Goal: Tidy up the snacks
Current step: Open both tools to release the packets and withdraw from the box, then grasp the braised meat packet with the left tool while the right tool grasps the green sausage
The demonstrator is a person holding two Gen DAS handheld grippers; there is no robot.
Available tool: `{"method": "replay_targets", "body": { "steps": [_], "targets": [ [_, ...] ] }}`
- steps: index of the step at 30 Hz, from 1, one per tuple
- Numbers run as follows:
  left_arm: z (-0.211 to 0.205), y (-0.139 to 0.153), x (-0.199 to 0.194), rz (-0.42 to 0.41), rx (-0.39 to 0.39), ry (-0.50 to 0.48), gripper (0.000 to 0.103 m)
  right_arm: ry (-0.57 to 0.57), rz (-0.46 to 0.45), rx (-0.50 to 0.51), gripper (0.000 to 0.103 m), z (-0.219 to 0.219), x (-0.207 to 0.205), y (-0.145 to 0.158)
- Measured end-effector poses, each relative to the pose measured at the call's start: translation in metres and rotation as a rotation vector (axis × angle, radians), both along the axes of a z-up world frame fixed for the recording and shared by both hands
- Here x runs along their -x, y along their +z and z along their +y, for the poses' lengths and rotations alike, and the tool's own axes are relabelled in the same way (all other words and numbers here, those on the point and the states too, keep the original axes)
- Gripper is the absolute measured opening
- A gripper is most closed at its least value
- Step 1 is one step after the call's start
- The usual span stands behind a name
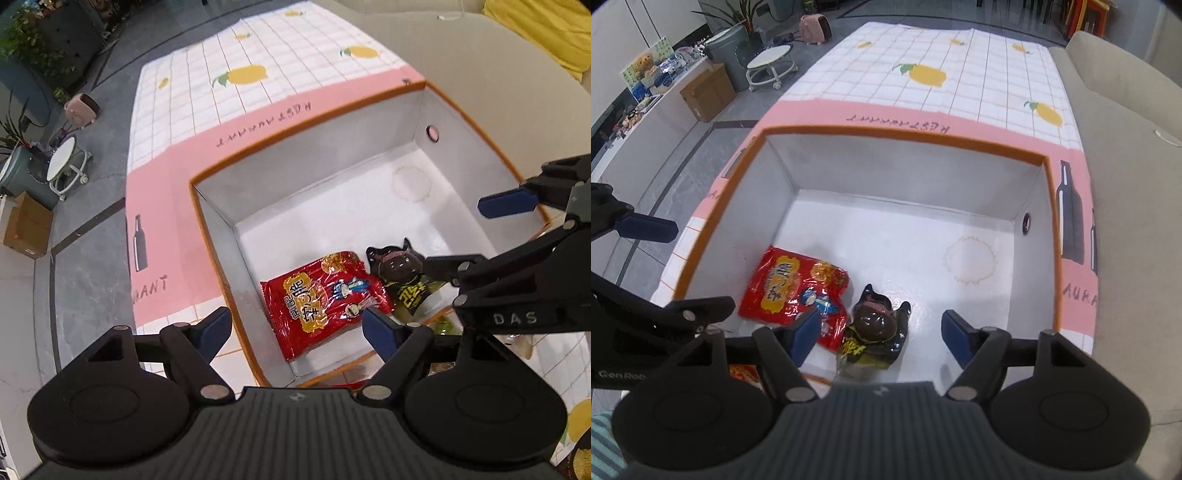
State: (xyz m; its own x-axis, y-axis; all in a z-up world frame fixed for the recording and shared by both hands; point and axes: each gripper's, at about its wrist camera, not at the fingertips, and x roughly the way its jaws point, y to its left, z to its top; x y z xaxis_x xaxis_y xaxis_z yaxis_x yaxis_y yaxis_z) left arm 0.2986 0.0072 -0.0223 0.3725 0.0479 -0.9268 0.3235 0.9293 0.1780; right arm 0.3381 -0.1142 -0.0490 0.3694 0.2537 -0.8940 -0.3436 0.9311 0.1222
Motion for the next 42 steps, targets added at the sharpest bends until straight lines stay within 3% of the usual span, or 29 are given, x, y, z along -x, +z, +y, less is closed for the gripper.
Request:
{"method": "replay_targets", "body": {
  "steps": [12,21,28,35,42],
  "targets": [
    [0.015,0.055,0.074,-0.26,0.118,0.071,0.094,-0.026,-0.093,-0.077,0.073,-0.019,0.055,0.049],
    [0.02,0.066,0.145,-0.412,0.178,0.136,0.093,-0.044,-0.219,-0.084,0.073,-0.031,0.13,0.063],
    [0.018,0.042,0.191,-0.401,0.261,0.154,0.09,-0.081,-0.319,-0.089,0.073,-0.045,0.196,0.056],
    [0.023,0.008,0.217,-0.36,0.33,0.194,0.085,-0.198,-0.39,-0.143,0.072,-0.068,0.25,0.034],
    [0.023,-0.032,0.226,-0.261,0.402,0.309,0.074,-0.235,-0.407,-0.094,0.052,-0.071,0.275,-0.008]
  ]
}}
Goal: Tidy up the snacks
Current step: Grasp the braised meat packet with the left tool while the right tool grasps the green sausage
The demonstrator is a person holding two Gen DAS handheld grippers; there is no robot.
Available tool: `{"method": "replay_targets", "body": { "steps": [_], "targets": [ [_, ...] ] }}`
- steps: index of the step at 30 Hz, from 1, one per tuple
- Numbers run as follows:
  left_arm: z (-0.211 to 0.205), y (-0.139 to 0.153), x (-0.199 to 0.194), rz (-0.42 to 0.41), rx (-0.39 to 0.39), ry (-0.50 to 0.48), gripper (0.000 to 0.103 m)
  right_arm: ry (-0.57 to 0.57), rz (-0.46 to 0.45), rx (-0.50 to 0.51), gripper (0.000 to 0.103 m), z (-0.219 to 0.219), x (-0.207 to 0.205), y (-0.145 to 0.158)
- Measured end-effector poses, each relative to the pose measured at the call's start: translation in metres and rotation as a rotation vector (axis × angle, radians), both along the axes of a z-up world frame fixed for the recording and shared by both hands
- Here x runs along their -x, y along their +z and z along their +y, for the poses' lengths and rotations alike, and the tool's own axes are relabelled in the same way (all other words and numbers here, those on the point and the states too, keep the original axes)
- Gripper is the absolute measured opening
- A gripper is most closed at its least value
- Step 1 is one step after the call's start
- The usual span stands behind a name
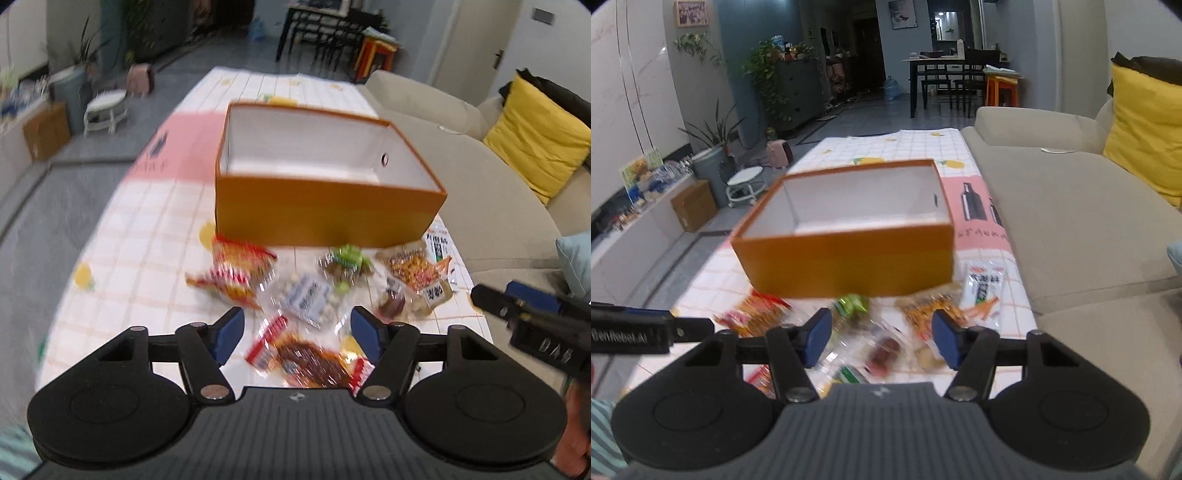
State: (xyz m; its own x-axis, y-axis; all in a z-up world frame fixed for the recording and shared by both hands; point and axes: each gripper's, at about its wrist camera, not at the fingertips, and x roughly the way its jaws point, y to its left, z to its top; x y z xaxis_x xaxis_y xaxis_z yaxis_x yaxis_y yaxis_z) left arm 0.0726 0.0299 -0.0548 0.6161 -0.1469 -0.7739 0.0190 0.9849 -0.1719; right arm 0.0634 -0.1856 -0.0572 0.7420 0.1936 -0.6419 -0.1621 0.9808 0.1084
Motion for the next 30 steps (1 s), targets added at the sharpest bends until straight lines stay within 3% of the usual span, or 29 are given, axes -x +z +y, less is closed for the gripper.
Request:
{"method": "replay_targets", "body": {
  "steps": [4,7,9,12,19,22,27,30],
  "targets": [
    [-0.006,-0.026,-0.002,0.074,0.038,0.032,0.065,0.01,0.067,-0.019,0.047,-0.002,-0.002,-0.024],
    [-0.01,-0.045,-0.004,0.149,0.067,0.046,0.062,0.021,0.103,0.017,0.046,0.004,-0.006,-0.041],
    [-0.012,-0.055,-0.004,0.187,0.076,0.051,0.06,0.044,0.122,0.036,0.04,0.009,-0.01,-0.049],
    [-0.016,-0.07,-0.004,0.264,0.114,0.041,0.059,0.059,0.159,0.044,0.04,0.012,-0.014,-0.06],
    [-0.025,-0.09,-0.005,0.354,0.176,0.033,0.057,0.083,0.199,0.054,0.04,0.013,-0.025,-0.08],
    [-0.027,-0.09,-0.008,0.347,0.166,0.02,0.044,0.088,0.22,0.041,0.04,0.012,-0.031,-0.086],
    [-0.027,-0.089,-0.008,0.35,0.126,0.015,0.015,0.115,0.253,0.021,0.037,0.014,-0.033,-0.095],
    [-0.023,-0.089,-0.009,0.361,0.116,0.017,0.014,0.126,0.274,0.031,0.025,0.017,-0.033,-0.1]
  ]
}}
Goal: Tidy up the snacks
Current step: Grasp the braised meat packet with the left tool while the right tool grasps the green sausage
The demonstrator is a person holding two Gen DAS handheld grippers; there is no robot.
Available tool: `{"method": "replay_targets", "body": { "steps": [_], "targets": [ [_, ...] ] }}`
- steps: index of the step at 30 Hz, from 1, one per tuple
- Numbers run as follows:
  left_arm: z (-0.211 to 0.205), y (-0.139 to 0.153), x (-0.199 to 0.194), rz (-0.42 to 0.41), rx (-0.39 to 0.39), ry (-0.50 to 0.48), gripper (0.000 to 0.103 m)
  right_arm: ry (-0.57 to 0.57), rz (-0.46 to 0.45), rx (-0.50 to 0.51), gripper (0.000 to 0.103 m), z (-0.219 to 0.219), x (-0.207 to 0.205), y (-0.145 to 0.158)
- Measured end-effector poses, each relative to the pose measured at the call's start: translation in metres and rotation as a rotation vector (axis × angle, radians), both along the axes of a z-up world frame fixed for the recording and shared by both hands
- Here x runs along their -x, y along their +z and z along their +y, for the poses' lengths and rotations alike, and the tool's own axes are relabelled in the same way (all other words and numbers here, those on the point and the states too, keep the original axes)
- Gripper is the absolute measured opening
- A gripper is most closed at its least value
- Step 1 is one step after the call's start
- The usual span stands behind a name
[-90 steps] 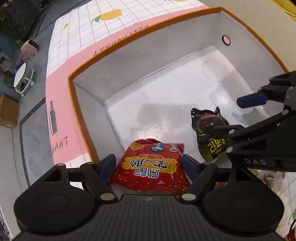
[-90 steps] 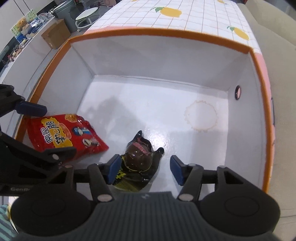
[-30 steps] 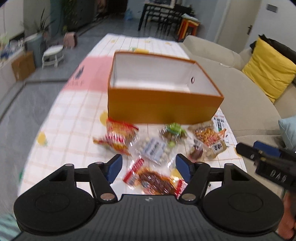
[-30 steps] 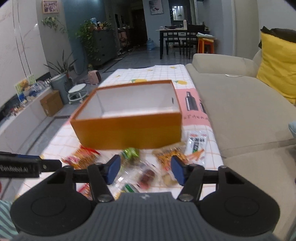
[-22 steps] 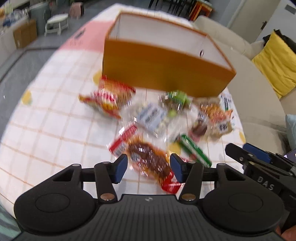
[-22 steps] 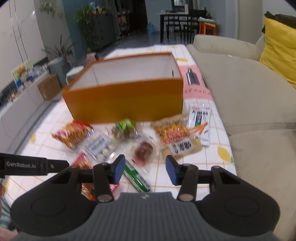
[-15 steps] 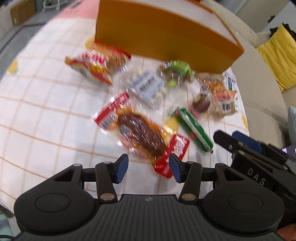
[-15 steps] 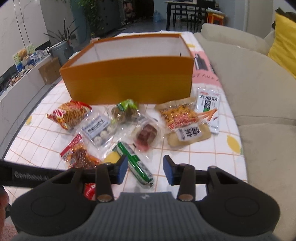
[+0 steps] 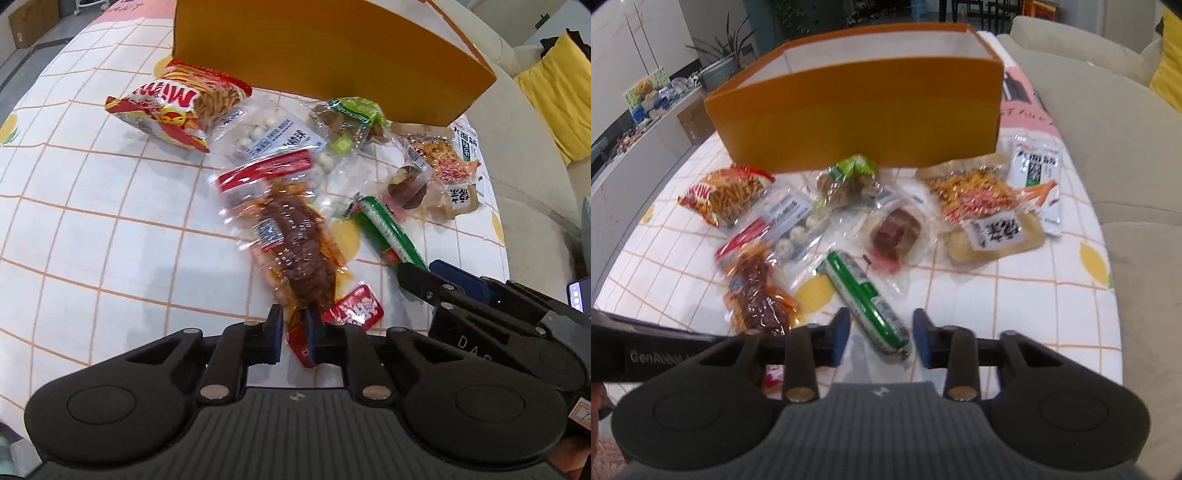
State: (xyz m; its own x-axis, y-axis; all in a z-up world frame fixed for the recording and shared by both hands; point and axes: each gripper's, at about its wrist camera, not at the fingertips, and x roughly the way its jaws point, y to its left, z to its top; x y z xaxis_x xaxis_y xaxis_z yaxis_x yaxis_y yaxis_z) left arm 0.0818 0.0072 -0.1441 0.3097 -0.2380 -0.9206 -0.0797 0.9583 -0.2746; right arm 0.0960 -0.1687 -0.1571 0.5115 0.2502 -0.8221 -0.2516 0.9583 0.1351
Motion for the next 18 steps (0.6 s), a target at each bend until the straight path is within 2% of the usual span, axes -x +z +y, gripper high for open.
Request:
{"method": "replay_targets", "body": {
  "steps": [6,9,13,14,15,18],
  "targets": [
    [0.007,0.006,0.002,-0.012,-0.085,0.009,0.012,0.026,0.031,-0.034,0.02,0.006,0.005,0.001],
    [0.015,0.007,0.004,-0.019,-0.151,0.032,0.012,0.046,0.06,-0.06,0.019,0.011,0.01,0.001],
    [0.027,0.012,0.005,-0.038,-0.098,0.076,0.014,0.052,0.089,-0.077,0.019,0.019,0.013,0.001],
    [0.028,0.013,0.005,-0.048,-0.086,0.082,0.021,0.05,0.103,-0.093,0.018,0.02,0.013,0.001],
    [0.028,0.014,0.005,-0.056,-0.08,0.088,0.036,0.05,0.123,-0.117,0.018,0.02,0.013,0.0],
    [0.025,0.013,0.002,-0.066,-0.083,0.089,0.053,0.051,0.157,-0.16,0.017,0.02,0.015,-0.001]
  ]
}}
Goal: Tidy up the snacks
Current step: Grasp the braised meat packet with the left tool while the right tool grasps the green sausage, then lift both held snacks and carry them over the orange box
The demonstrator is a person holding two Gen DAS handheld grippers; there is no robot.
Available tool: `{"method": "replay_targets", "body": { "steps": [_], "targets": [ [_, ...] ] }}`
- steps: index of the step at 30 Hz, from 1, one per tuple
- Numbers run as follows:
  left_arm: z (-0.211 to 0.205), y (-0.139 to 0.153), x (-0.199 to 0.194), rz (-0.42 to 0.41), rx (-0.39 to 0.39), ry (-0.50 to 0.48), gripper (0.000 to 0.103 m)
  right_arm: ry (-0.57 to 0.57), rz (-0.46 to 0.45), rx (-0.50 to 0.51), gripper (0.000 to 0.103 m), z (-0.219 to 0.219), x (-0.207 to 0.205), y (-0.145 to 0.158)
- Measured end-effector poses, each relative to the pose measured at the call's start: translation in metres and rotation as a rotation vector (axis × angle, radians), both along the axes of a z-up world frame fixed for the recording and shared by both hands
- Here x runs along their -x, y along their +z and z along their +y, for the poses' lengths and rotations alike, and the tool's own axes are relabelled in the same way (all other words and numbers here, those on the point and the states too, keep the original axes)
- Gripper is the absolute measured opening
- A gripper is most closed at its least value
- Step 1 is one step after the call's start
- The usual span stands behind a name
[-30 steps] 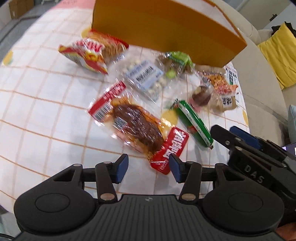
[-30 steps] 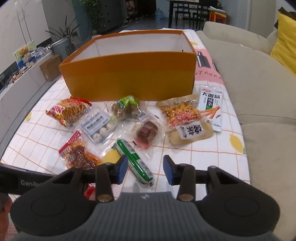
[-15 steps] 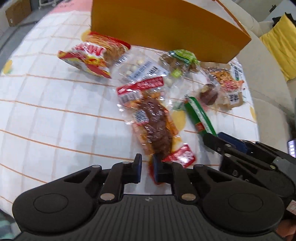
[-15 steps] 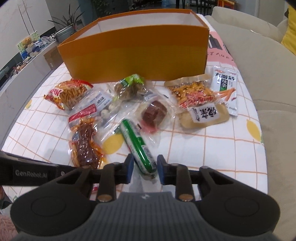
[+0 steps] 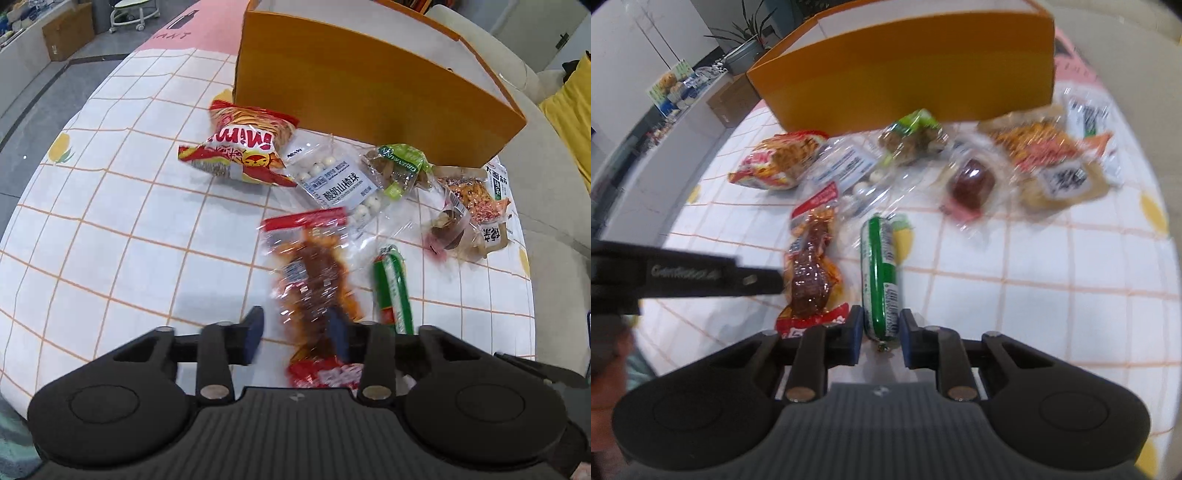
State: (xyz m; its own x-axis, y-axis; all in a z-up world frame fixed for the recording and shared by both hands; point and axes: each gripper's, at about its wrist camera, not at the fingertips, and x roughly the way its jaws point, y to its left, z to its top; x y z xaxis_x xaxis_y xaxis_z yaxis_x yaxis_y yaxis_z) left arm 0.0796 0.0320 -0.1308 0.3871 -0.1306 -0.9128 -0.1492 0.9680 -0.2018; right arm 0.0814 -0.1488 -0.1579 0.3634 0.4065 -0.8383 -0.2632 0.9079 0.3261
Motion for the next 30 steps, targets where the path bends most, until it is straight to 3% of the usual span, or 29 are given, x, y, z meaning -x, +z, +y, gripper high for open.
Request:
{"method": "replay_targets", "body": {
  "steps": [4,7,11,17,20,24,30],
  "targets": [
    [-0.003,-0.004,-0.003,0.003,0.025,0.014,0.07,0.003,-0.047,0.038,0.022,0.003,0.001,0.004],
    [-0.004,-0.011,-0.01,0.017,0.033,0.041,0.071,0.02,-0.08,0.044,0.031,0.008,-0.003,0.008],
    [-0.003,-0.018,-0.016,0.026,0.007,0.074,0.074,0.037,-0.114,0.079,0.031,0.014,-0.007,0.007],
    [-0.014,-0.02,-0.022,-0.001,-0.05,0.034,0.082,0.046,-0.129,0.08,0.031,0.018,-0.014,0.004],
    [-0.018,-0.021,-0.025,-0.024,-0.074,-0.011,0.08,0.048,-0.124,0.084,0.031,0.019,-0.016,0.0],
    [-0.017,-0.019,-0.023,-0.062,-0.07,-0.081,0.075,0.049,-0.109,0.087,0.024,0.016,-0.017,-0.003],
    [-0.014,-0.018,-0.016,-0.063,-0.051,-0.231,0.073,0.07,-0.103,0.084,0.025,0.016,-0.015,-0.004]
  ]
}}
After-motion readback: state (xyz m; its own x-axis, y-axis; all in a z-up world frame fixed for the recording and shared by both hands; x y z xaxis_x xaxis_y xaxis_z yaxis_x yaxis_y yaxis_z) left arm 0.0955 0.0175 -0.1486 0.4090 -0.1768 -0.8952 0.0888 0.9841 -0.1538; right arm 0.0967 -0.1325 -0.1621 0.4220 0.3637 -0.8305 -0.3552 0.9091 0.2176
